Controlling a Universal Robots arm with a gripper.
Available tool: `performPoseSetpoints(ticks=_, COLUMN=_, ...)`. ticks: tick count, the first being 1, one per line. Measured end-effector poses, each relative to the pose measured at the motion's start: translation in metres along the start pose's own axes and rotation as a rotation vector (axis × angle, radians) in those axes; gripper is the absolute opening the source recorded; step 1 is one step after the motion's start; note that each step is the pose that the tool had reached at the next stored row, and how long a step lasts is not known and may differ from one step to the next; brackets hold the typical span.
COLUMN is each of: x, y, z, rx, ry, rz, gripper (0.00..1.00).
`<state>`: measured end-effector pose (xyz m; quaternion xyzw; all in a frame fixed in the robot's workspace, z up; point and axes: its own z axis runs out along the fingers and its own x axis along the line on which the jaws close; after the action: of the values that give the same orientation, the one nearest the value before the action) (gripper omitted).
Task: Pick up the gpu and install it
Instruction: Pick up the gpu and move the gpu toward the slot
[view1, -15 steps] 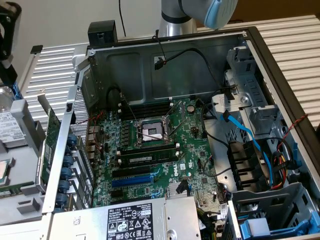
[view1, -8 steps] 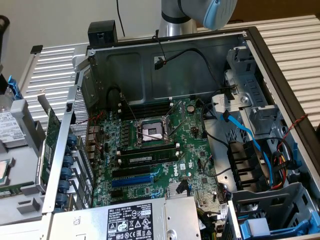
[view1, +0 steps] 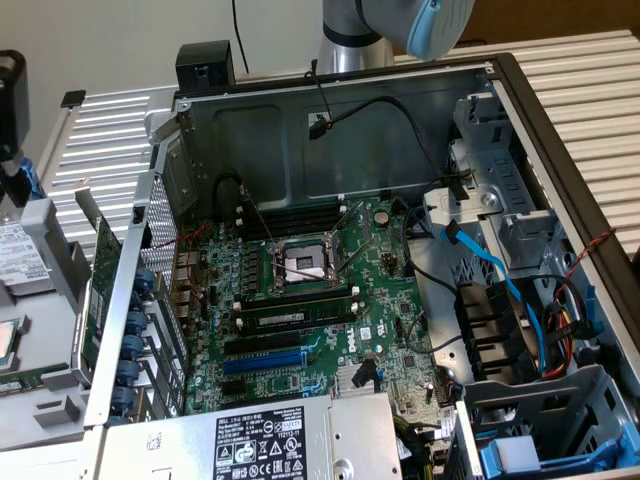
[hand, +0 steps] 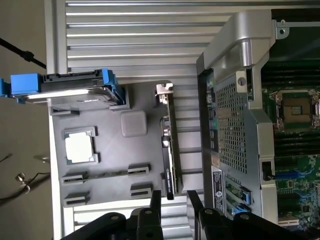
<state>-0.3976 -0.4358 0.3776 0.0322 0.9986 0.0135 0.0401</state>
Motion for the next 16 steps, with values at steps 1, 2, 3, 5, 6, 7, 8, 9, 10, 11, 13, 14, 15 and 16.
performPoseSetpoints(ticks=1, x=0.0001, y=-0.0008, z=0.0018, rx=0.0000, ry=0.0000, rz=0.000, gripper=0.36)
performPoseSetpoints(ticks=2, x=0.0002, y=-0.0014, z=0.0036, rx=-0.0001, ry=0.0000, rz=-0.001, gripper=0.36)
performPoseSetpoints(ticks=3, x=0.0003, y=-0.0019, z=0.0055, rx=-0.0001, ry=0.0001, rz=-0.001, gripper=0.43)
performPoseSetpoints(ticks=5, x=0.0006, y=-0.0027, z=0.0090, rx=-0.0005, ry=0.0002, rz=-0.006, gripper=0.43)
performPoseSetpoints(ticks=6, x=0.0007, y=-0.0028, z=0.0099, rx=-0.0013, ry=0.0003, rz=-0.016, gripper=0.43)
performPoseSetpoints(ticks=7, x=0.0007, y=-0.0030, z=0.0104, rx=-0.0022, ry=-0.0006, rz=-0.028, gripper=0.43)
performPoseSetpoints(ticks=8, x=0.0007, y=-0.0032, z=0.0109, rx=-0.0033, ry=-0.0023, rz=-0.040, gripper=0.43)
performPoseSetpoints(ticks=9, x=0.0007, y=-0.0033, z=0.0112, rx=-0.0042, ry=-0.0041, rz=-0.050, gripper=0.43)
performPoseSetpoints(ticks=10, x=0.0008, y=-0.0034, z=0.0113, rx=-0.0046, ry=-0.0053, rz=-0.057, gripper=0.43)
performPoseSetpoints(ticks=11, x=0.0008, y=-0.0034, z=0.0113, rx=-0.0046, ry=-0.0053, rz=-0.058, gripper=0.43)
performPoseSetpoints(ticks=13, x=0.0008, y=-0.0034, z=0.0113, rx=-0.0046, ry=-0.0055, rz=-0.058, gripper=0.43)
performPoseSetpoints(ticks=14, x=0.0008, y=-0.0034, z=0.0114, rx=-0.0047, ry=-0.0059, rz=-0.058, gripper=0.43)
performPoseSetpoints(ticks=15, x=0.0011, y=-0.0034, z=0.0114, rx=-0.0045, ry=-0.0109, rz=-0.058, gripper=0.43)
performPoseSetpoints(ticks=16, x=0.0012, y=-0.0035, z=0.0115, rx=-0.0040, ry=-0.0256, rz=-0.059, gripper=0.43)
